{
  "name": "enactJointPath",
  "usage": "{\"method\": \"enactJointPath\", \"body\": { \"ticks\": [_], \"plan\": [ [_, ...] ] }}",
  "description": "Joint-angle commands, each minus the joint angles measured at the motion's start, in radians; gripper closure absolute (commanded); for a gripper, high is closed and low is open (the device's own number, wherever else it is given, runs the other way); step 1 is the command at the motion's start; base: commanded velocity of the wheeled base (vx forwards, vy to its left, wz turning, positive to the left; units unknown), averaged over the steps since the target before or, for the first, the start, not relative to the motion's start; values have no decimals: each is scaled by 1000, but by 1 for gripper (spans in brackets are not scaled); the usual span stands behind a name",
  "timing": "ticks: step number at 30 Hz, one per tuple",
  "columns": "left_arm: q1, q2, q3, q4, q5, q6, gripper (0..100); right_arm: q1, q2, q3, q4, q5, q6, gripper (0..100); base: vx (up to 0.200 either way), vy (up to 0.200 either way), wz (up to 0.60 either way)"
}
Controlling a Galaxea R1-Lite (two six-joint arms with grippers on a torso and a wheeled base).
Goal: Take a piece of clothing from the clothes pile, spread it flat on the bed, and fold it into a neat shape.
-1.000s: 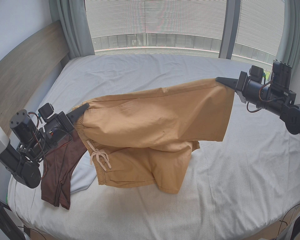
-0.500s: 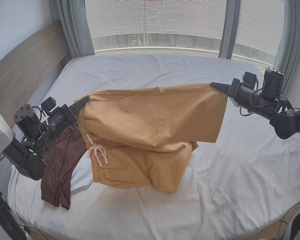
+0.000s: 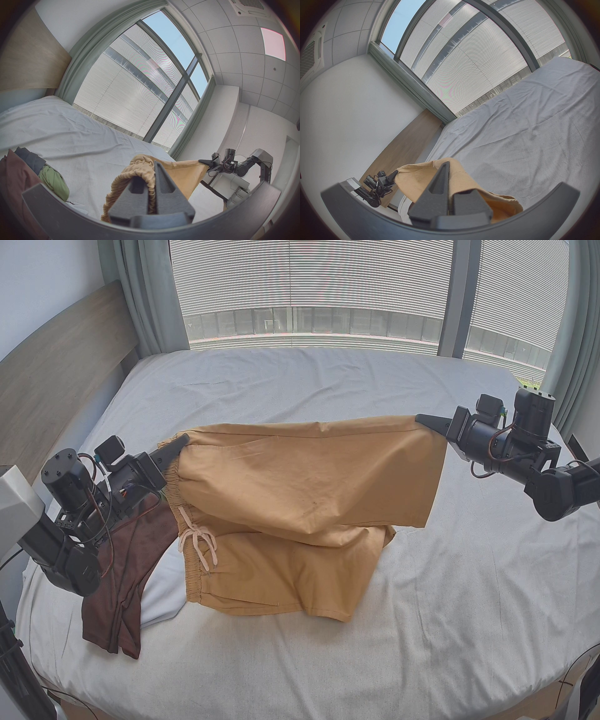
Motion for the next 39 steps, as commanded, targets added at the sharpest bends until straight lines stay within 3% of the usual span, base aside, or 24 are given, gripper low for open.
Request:
{"method": "enactJointPath", "body": {
  "ticks": [1,26,33,39],
  "plan": [
    [-3,28,-23,-1,-1,-2,100,-7,25,-17,0,0,5,100,0,0,0],
    [0,217,-272,2,19,-35,100,-55,221,-197,-2,2,39,100,0,0,0],
    [3,301,-384,9,36,-55,100,-66,316,-241,-115,0,95,100,0,0,0],
    [-1,353,-453,14,38,-74,100,-66,364,-277,-121,0,98,100,0,0,0]
  ]
}}
